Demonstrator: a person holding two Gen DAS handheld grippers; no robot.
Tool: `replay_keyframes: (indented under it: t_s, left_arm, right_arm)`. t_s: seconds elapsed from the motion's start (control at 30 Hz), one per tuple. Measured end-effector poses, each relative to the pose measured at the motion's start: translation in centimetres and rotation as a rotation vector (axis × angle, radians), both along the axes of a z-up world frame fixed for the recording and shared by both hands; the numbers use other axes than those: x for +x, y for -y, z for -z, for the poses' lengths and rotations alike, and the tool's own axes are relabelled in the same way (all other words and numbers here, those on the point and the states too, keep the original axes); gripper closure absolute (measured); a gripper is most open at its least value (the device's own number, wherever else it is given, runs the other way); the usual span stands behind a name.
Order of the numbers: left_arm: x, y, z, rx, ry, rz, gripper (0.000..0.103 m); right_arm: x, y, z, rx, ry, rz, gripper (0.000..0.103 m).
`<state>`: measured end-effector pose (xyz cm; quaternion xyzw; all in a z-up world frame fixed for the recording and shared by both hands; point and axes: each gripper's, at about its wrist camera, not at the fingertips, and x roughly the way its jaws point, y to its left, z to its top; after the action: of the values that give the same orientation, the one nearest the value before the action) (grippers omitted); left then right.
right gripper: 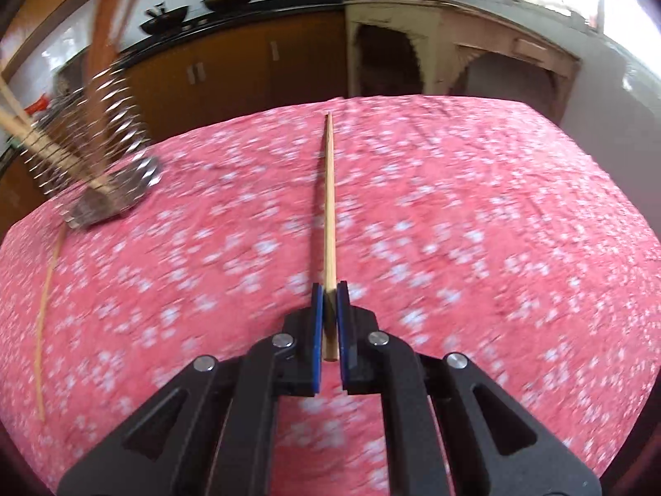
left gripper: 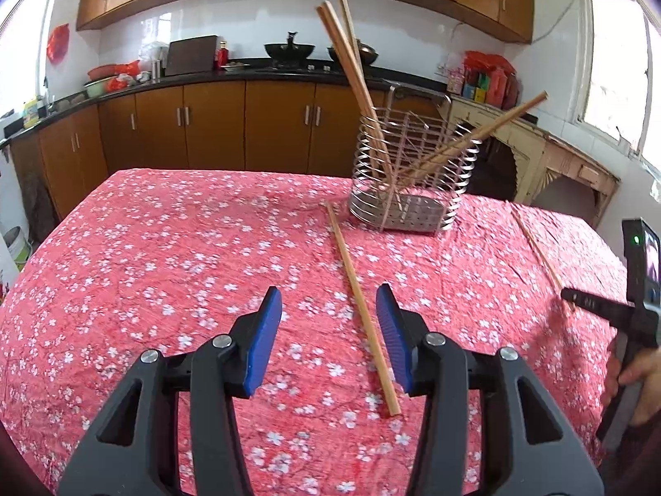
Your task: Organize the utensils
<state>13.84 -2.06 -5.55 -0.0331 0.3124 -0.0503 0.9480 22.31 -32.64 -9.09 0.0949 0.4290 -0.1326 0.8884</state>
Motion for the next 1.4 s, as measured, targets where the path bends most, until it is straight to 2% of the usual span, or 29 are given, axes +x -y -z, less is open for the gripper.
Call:
replay_keyframes:
  t_s: [0.17,0.33,0.63,0.7,0.77,0.8,0.83,1.0,1.3,1.4]
  left_arm:
    - [0.2,1.3,0.8,0.009,-0.056,0.043,0.053]
    - [0.6,2.5,2.0,0.032,-0.138,0.054,0.053]
    - [1.2,3.9,3.9,0.094,-0.231,0.069,0.054]
    - [1.3,4.1,4.5,0.102,-0.252,0.062,0.061]
    - [1.1,4.4,4.6,0.138,-0.237,0.053,0.078]
    - [1.2,4.5,4.6,0.142,-0.238,0.053,0.081]
    - [1.2,4.5,4.6,0.141,-0.240,0.056,0.093]
    - [2.0,3.0,4.5,0.128,-0.257,0.046,0.096]
    - [5.3,-3.7,4.4,0.157,-0.264,-0.047,0.096]
    - [6.1,-5.3,4.5,0.160,-0.260,-0.035,0.096]
  right_arm:
    - [-0.2,2.4,0.6,0.010,-0.002,0.063,0.096]
    - [-0.1,3.1,0.7,0.015,-0.001,0.065,0.096]
    - [-0.1,3.2,0.9,0.024,0.001,0.075,0.095]
    - [-0.1,3.1,0.9,0.024,0.002,0.075,0.095]
    - [-0.1,3.1,0.9,0.025,0.002,0.075,0.095]
    - [-0.1,3.1,0.9,0.026,0.002,0.075,0.095]
    - [-0.1,3.1,0.9,0.027,0.002,0.075,0.095]
    - [-0.1,3.1,0.9,0.033,0.005,0.076,0.095]
    - [-0.2,3.3,0.9,0.041,0.008,0.076,0.095]
    - [-0.2,3.2,0.9,0.042,0.009,0.076,0.095]
